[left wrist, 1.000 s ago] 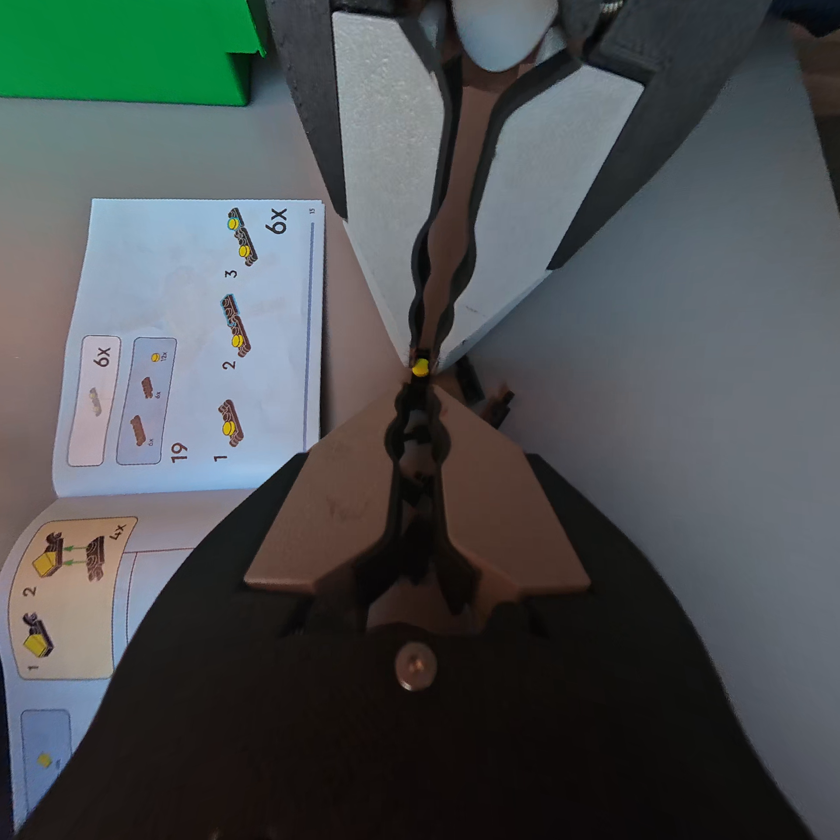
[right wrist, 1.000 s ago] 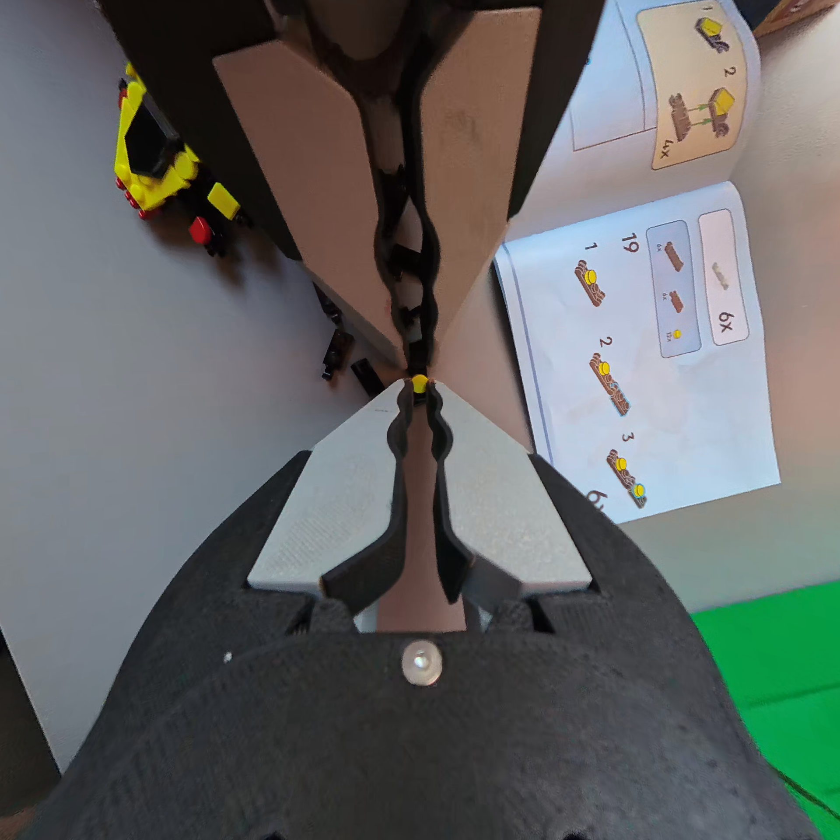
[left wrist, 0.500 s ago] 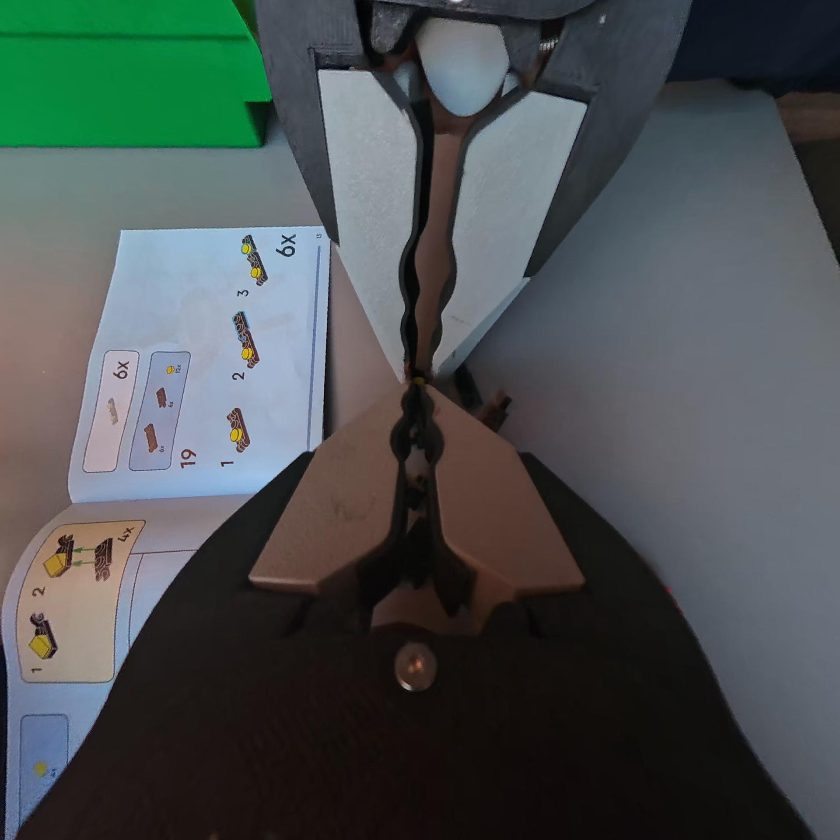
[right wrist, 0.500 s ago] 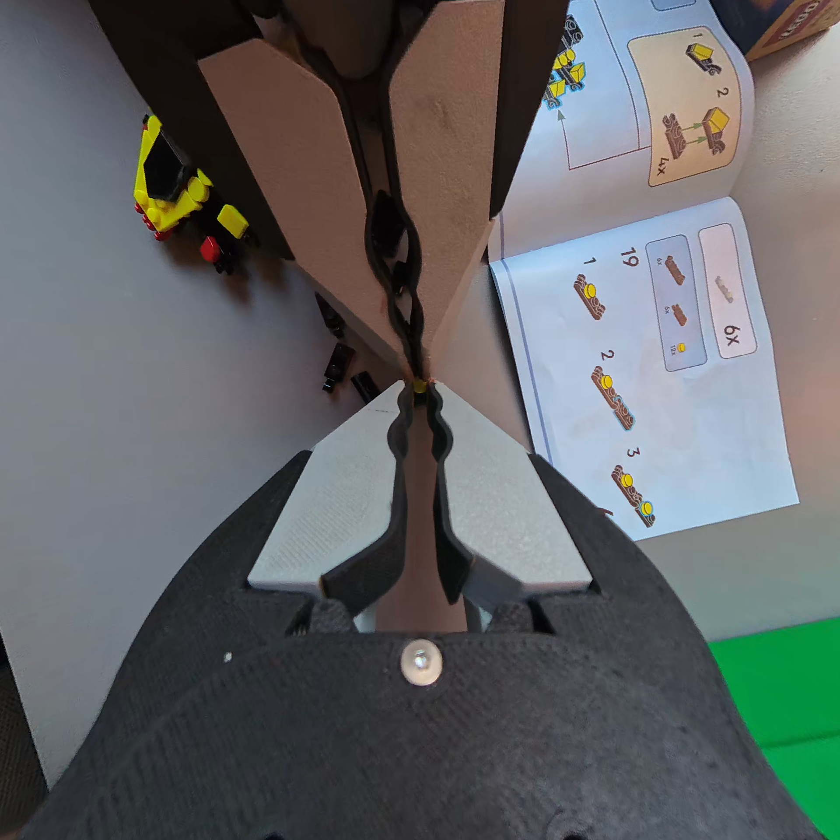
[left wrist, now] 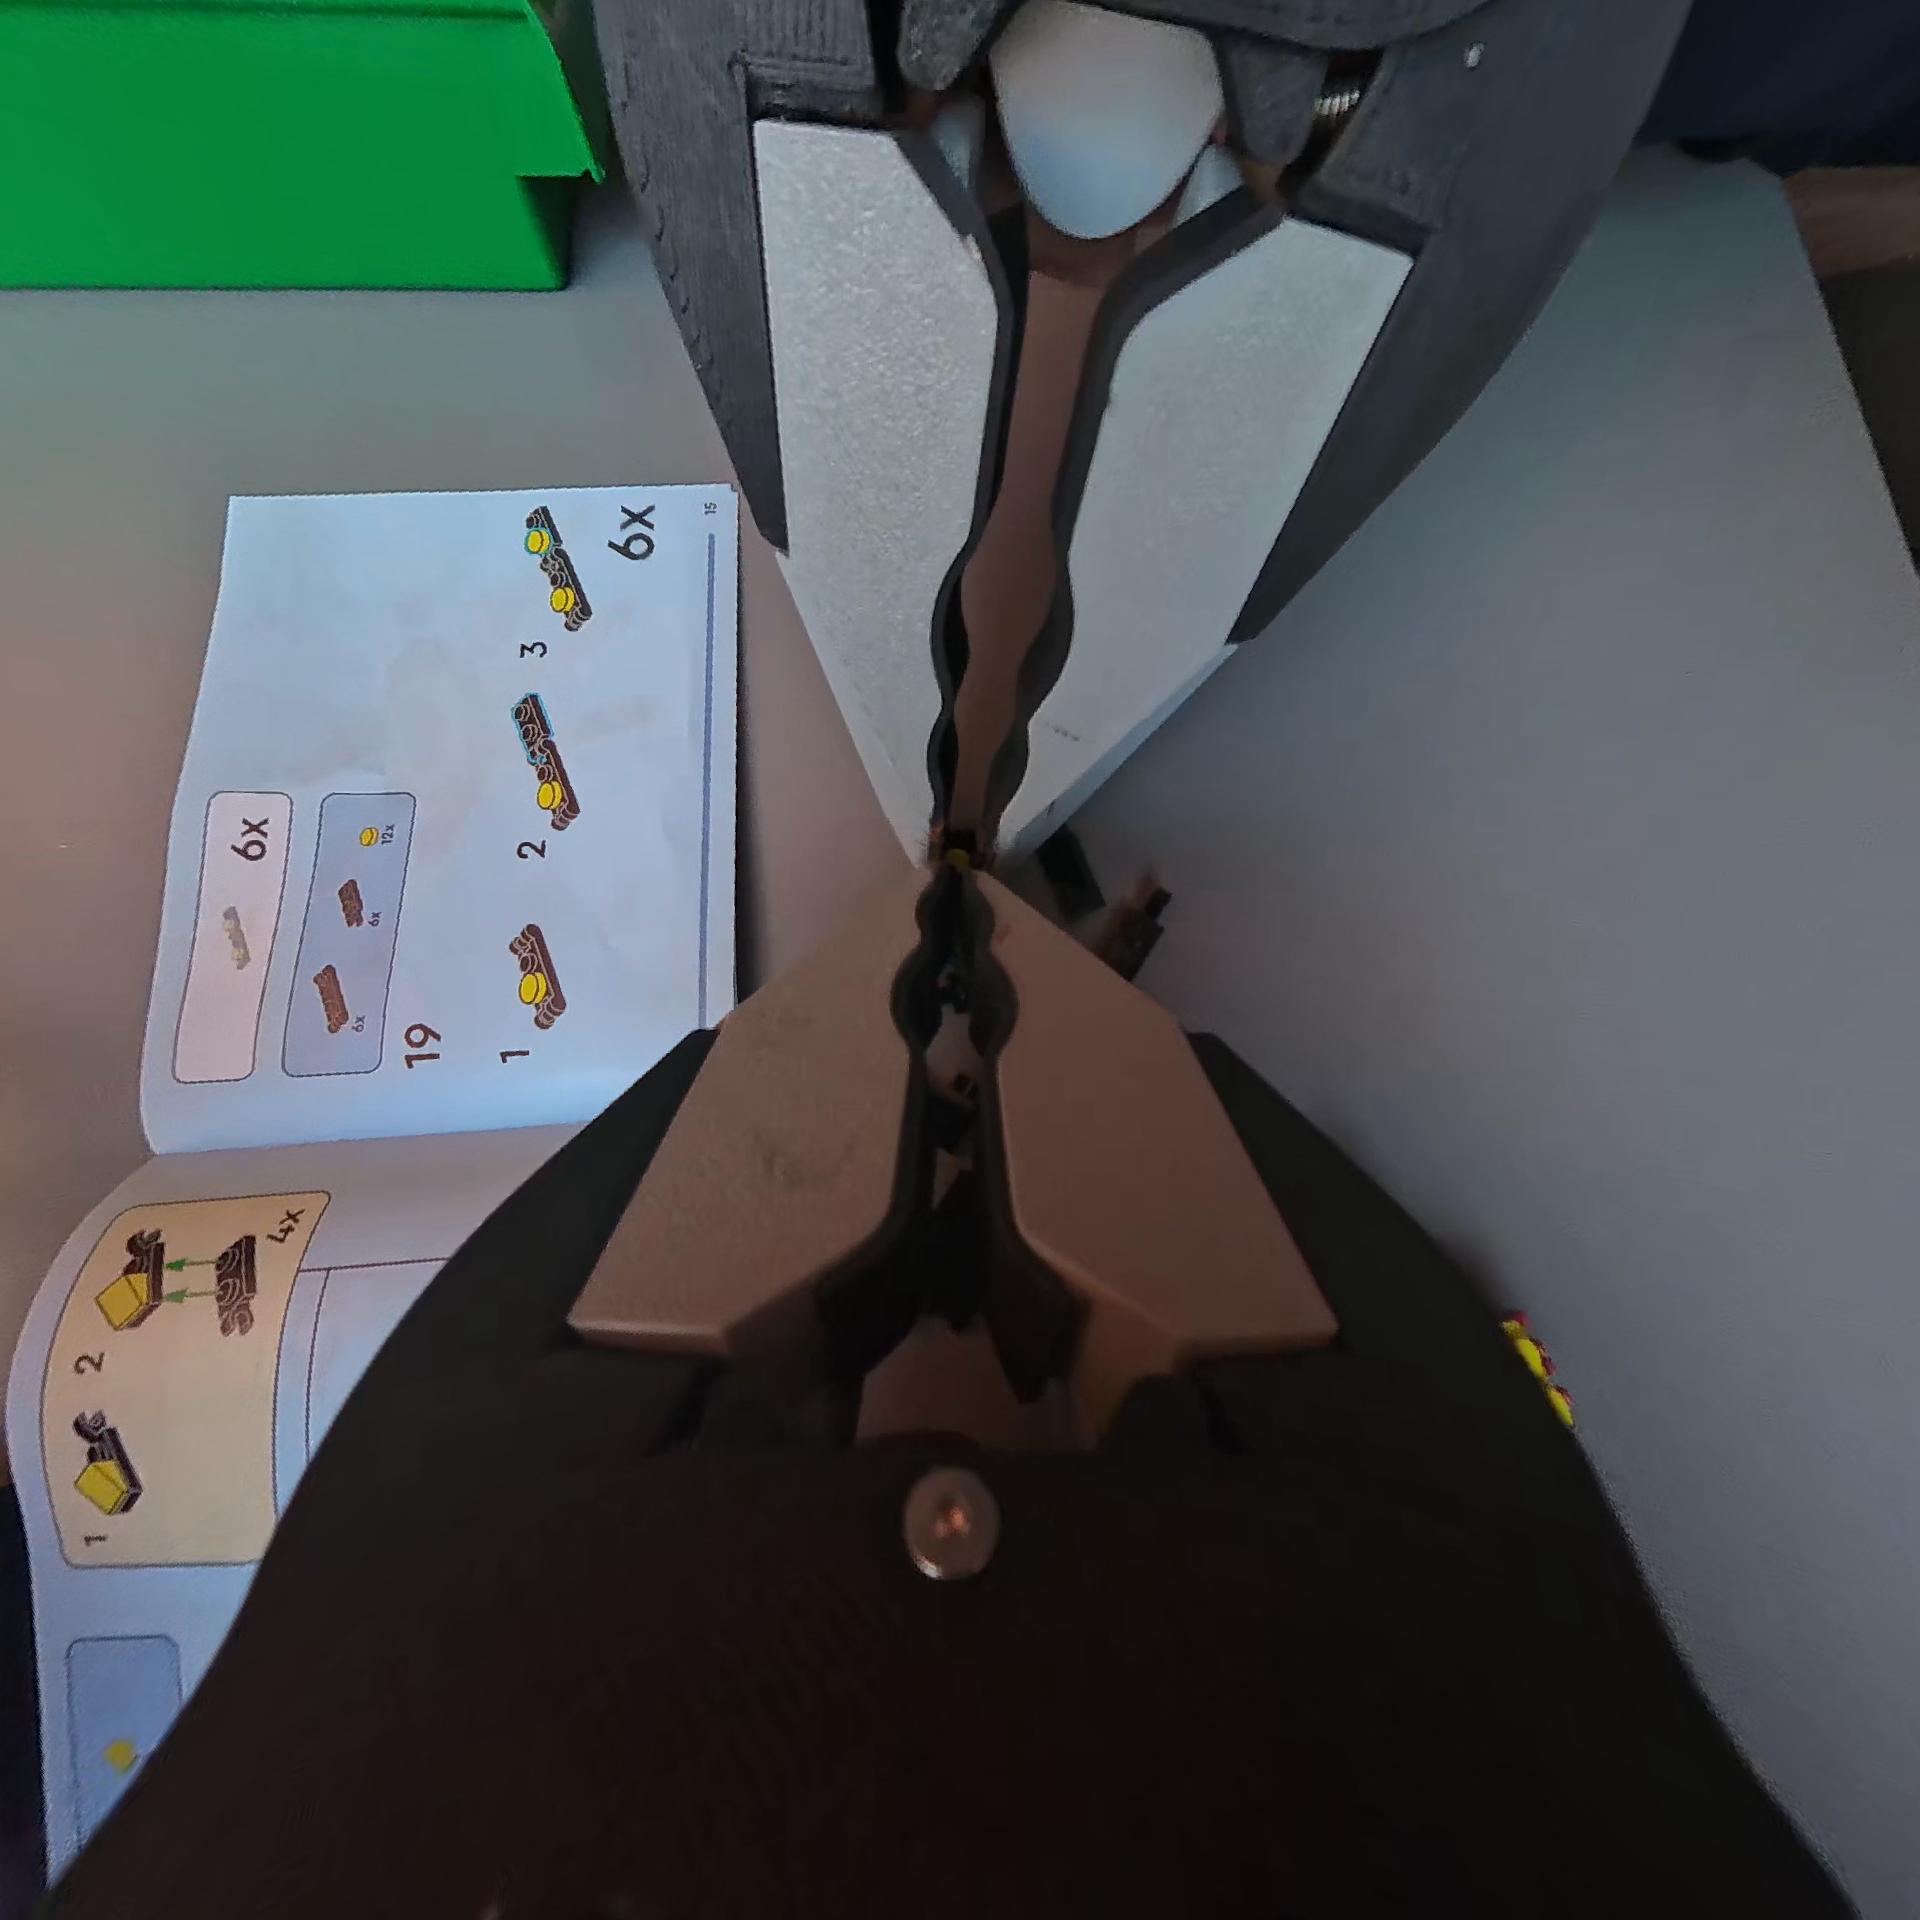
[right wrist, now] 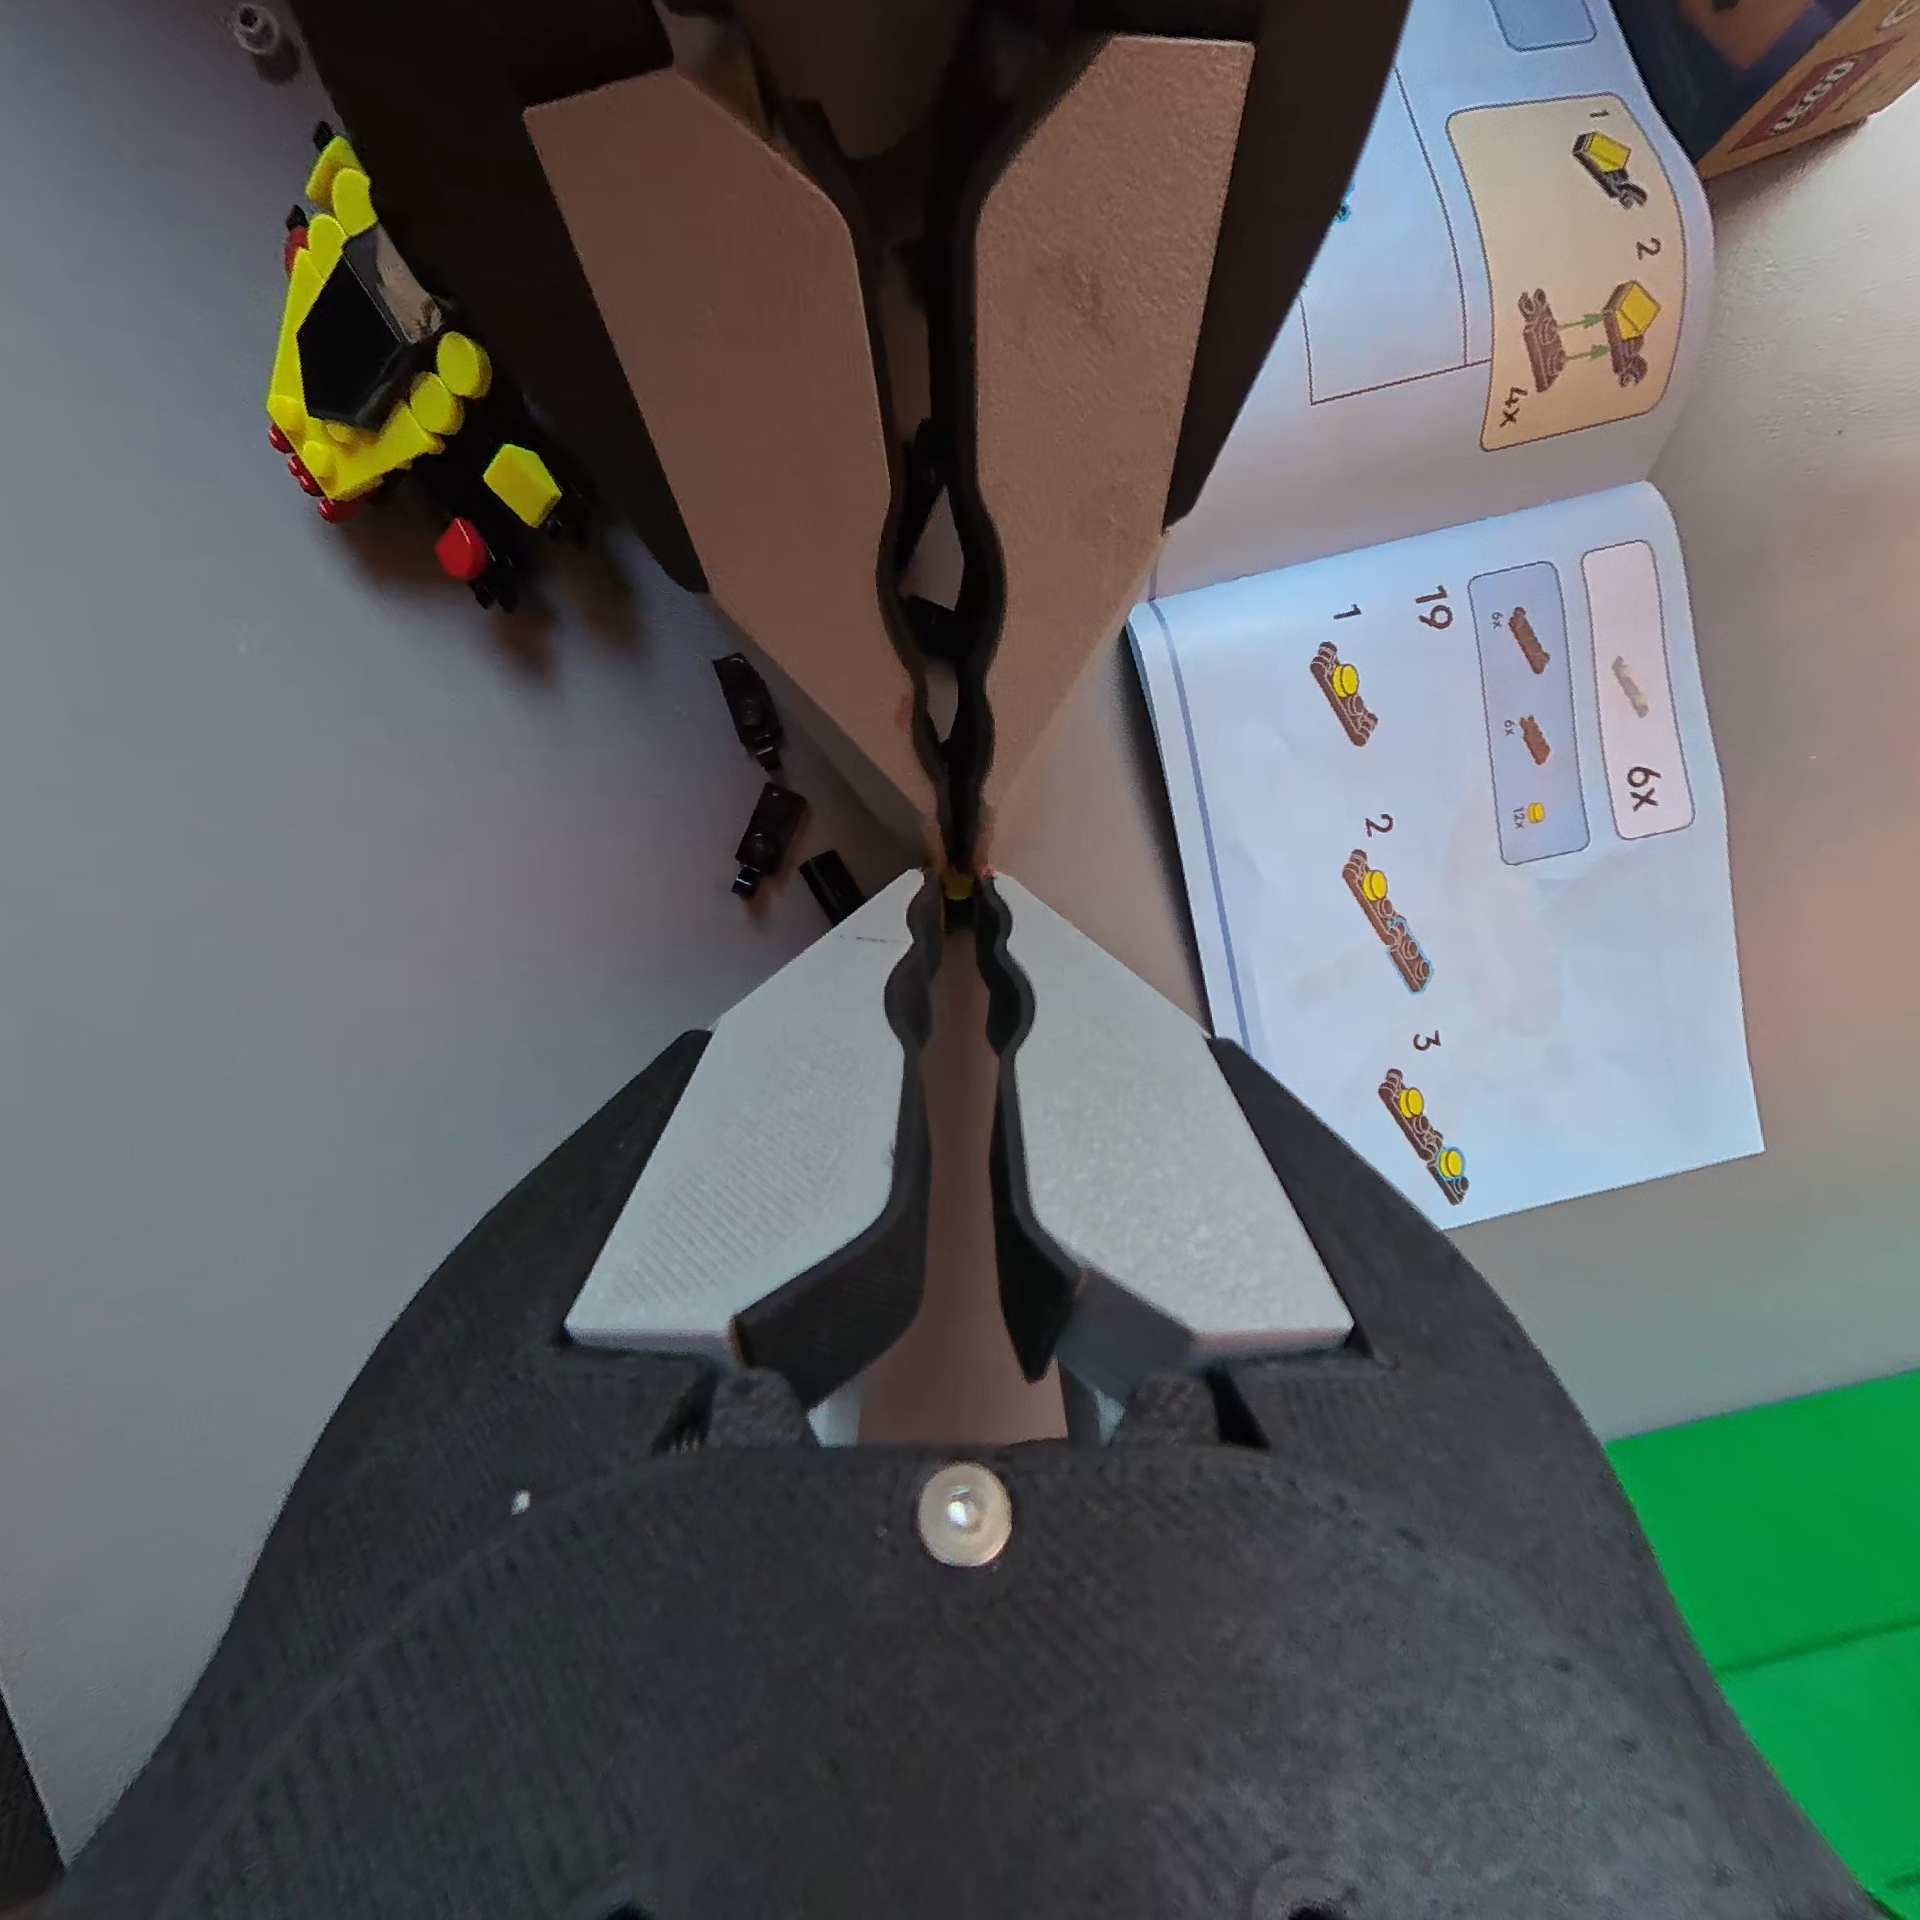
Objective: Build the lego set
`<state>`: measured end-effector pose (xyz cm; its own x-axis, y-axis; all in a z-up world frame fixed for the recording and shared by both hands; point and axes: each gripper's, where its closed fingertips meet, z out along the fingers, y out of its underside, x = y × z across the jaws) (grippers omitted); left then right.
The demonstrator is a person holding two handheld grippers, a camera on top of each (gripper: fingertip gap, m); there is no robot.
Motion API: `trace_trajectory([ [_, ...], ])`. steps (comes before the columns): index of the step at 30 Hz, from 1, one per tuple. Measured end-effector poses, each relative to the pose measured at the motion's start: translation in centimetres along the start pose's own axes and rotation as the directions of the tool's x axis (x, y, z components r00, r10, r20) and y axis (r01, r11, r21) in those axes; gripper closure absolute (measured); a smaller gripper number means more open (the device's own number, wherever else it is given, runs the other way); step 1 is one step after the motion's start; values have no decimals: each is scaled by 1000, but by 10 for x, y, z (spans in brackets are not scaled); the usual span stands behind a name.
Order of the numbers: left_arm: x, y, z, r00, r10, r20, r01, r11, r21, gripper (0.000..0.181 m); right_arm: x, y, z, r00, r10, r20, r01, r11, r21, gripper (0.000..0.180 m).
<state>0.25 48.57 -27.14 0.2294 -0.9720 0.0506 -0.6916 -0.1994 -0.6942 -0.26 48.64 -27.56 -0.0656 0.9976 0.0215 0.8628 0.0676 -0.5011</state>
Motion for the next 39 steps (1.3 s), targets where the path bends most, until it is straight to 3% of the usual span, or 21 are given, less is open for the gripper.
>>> trace_trajectory([
  [6, 0, 0, 0, 1000, 1, 5, -1, 1000, 4, 181, 0, -1, 0, 1000, 22, 8, -22, 999, 26, 176],
  [14, -2, 1, 1, 1000, 4, 15, -4, 1000, -4, 181, 6, -13, -27, 983, 98, 155, -139, 949, 284, 177],
  [18, -2, 0, 2, 999, 14, 38, -13, 1000, -7, 181, 6, -3, -17, 984, 87, 157, -123, 964, 235, 162],
  [23, -4, 0, 0, 997, 35, 63, -34, 999, -19, 181, -1, 3, -3, 990, 35, 136, -58, 983, 173, 168],
  [27, -16, 2, -25, 988, 72, 137, -61, 994, -88, 181, 1, 5, -2, 994, 20, 109, -39, 985, 169, 180],
  [33, -38, -20, -80, 976, -32, 216, 29, 999, 18, 180, 8, 7, -4, 994, 34, 100, -52, 982, 183, 175],
  [39, -52, -15, -94, 964, -82, 255, 79, 997, 22, 166, 16, 3, -9, 993, 59, 101, -82, 966, 245, 170],
])
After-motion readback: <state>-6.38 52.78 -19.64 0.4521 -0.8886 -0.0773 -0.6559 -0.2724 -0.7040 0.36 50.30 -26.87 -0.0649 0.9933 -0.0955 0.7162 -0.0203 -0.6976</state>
